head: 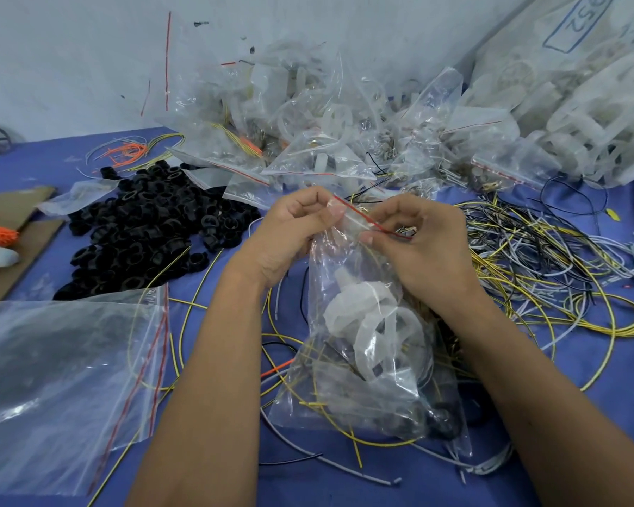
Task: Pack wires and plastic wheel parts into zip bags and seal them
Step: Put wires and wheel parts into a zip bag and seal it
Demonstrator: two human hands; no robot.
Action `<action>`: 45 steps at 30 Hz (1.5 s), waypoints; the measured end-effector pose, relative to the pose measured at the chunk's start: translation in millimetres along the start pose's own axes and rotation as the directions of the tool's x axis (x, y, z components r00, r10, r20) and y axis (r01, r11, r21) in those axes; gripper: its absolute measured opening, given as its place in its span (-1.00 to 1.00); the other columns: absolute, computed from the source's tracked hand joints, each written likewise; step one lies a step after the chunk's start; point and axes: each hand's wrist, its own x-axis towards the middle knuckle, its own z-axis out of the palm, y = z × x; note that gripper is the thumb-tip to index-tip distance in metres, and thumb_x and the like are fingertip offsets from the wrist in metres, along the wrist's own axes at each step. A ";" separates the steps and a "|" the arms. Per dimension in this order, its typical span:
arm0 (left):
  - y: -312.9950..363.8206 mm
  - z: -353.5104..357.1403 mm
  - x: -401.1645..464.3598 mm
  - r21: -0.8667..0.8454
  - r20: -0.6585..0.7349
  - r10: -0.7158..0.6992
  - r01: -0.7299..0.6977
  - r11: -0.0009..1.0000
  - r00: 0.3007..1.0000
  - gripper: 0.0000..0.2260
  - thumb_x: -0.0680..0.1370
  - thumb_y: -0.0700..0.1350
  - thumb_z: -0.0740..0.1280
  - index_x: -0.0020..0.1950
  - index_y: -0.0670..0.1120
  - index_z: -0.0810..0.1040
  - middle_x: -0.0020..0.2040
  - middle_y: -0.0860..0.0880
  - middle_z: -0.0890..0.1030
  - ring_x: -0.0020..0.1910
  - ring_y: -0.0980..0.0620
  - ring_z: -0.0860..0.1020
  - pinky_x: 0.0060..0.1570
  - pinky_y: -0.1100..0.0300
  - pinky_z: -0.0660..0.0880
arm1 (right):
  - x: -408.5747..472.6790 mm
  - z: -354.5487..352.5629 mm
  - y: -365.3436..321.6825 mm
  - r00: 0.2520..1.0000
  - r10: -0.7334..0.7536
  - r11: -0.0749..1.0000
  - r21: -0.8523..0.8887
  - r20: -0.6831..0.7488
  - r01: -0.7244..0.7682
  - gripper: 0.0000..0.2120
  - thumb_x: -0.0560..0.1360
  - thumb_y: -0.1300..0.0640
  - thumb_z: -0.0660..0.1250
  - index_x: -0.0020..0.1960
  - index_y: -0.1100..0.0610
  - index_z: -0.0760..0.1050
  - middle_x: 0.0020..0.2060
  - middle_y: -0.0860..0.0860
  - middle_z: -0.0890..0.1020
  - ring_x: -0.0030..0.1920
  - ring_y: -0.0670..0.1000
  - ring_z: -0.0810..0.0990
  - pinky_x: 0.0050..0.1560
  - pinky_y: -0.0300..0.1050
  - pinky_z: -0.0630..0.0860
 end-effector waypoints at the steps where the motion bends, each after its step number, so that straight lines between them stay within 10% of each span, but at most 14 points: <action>1: 0.4 -0.3 -1.9 0.001 0.066 -0.054 0.054 0.999 0.996 -0.96 0.58 -0.19 0.41 -0.04 -0.13 0.66 -0.14 -0.07 0.70 -0.22 0.07 0.66 -0.23 0.21 0.63 | 0.6 -0.8 0.7 1.000 -0.004 1.000 0.007 -0.015 0.004 -0.83 0.34 0.27 0.61 -0.13 0.11 0.68 -0.30 -0.05 0.71 -0.26 -0.12 0.66 -0.19 -0.32 0.54; 6: -1.5 0.9 -9.0 0.131 0.179 -0.272 0.251 0.959 0.945 -0.87 0.40 -0.17 0.50 -0.06 -0.10 0.72 -0.18 0.00 0.74 -0.27 0.15 0.68 -0.35 0.30 0.58 | 0.2 -5.6 4.1 0.998 -0.023 0.996 -0.085 -0.055 0.018 -0.87 0.37 0.15 0.61 -0.15 0.09 0.69 -0.27 -0.09 0.70 -0.23 -0.10 0.66 -0.14 -0.27 0.55; 14: 0.7 -8.0 -5.3 -0.013 0.132 -0.156 0.159 0.987 0.979 -0.86 0.48 -0.12 0.40 -0.22 -0.08 0.75 -0.20 -0.11 0.74 -0.25 0.03 0.73 -0.39 0.22 0.59 | 2.8 -18.8 9.0 0.995 0.008 0.981 -0.192 -0.098 -0.027 -0.69 0.50 -0.02 0.50 -0.30 0.15 0.58 -0.48 0.06 0.52 -0.42 -0.13 0.31 -0.36 -0.15 0.29; 19: 0.0 -6.2 -0.9 -0.151 0.033 -0.056 0.061 0.987 0.998 -0.73 0.59 -0.16 0.34 -0.27 -0.10 0.72 -0.30 -0.07 0.71 -0.35 0.06 0.67 -0.31 0.21 0.60 | 1.6 -17.6 1.7 0.981 0.129 0.992 0.010 -0.142 -0.129 -0.74 0.55 -0.12 0.42 -0.04 0.06 0.50 -0.38 0.01 0.62 -0.42 0.01 0.50 -0.37 -0.07 0.42; 25: 6.3 -6.9 3.6 -0.418 -0.372 -0.043 -0.126 0.899 0.927 -0.83 0.62 -0.13 0.32 -0.08 -0.20 0.59 -0.19 -0.17 0.61 -0.30 -0.08 0.60 -0.29 0.10 0.60 | -10.8 -5.9 -12.7 0.872 0.241 0.897 0.245 0.427 -0.368 -0.48 0.51 -0.41 0.24 0.21 -0.02 0.53 0.03 0.03 0.70 -0.05 0.06 0.73 -0.12 0.06 0.71; 30: 7.9 -1.3 10.3 -0.364 -0.598 -0.094 -0.165 0.917 0.796 -0.85 0.67 -0.13 0.31 -0.01 -0.19 0.57 -0.15 -0.17 0.61 -0.19 -0.15 0.59 -0.10 0.02 0.59 | -16.9 4.3 -14.7 0.875 0.148 0.987 -0.018 0.460 -0.157 -0.48 0.37 -0.11 0.58 0.27 -0.08 0.52 0.09 -0.12 0.70 0.09 -0.08 0.69 0.17 0.04 0.61; 36: 13.6 6.6 15.8 -0.316 -0.479 -0.161 0.002 0.949 0.863 -0.61 0.69 0.10 0.21 0.22 -0.20 0.60 0.14 -0.19 0.69 0.16 -0.21 0.65 0.27 -0.20 0.54 | -7.1 3.4 -12.9 0.942 0.217 0.926 0.250 0.257 -0.282 -0.87 0.54 0.18 0.46 0.09 0.09 0.63 -0.12 0.08 0.74 -0.12 0.19 0.73 -0.28 0.21 0.67; 42: 40.4 -6.0 35.3 -0.096 -0.505 0.044 -0.107 0.990 0.862 -0.58 0.69 0.14 0.20 0.37 -0.12 0.54 0.31 -0.16 0.63 0.27 -0.14 0.61 0.32 -0.22 0.51 | 68.1 20.6 -35.8 0.944 0.246 0.822 0.469 0.220 -0.323 -0.89 0.57 0.29 0.39 -0.10 0.12 0.58 -0.36 -0.07 0.68 -0.36 -0.11 0.65 -0.46 -0.21 0.54; 45: 70.1 -19.6 60.8 -0.112 -0.583 0.101 -0.202 0.973 0.806 -0.67 0.70 0.13 0.20 0.29 -0.08 0.51 0.26 -0.20 0.60 -0.09 -0.03 0.68 -0.02 -0.01 0.64 | 146.3 43.0 -46.0 0.943 0.256 0.758 0.561 0.215 -0.333 -0.90 0.59 0.29 0.35 -0.09 0.19 0.50 -0.46 -0.01 0.59 -0.48 -0.01 0.52 -0.47 -0.20 0.47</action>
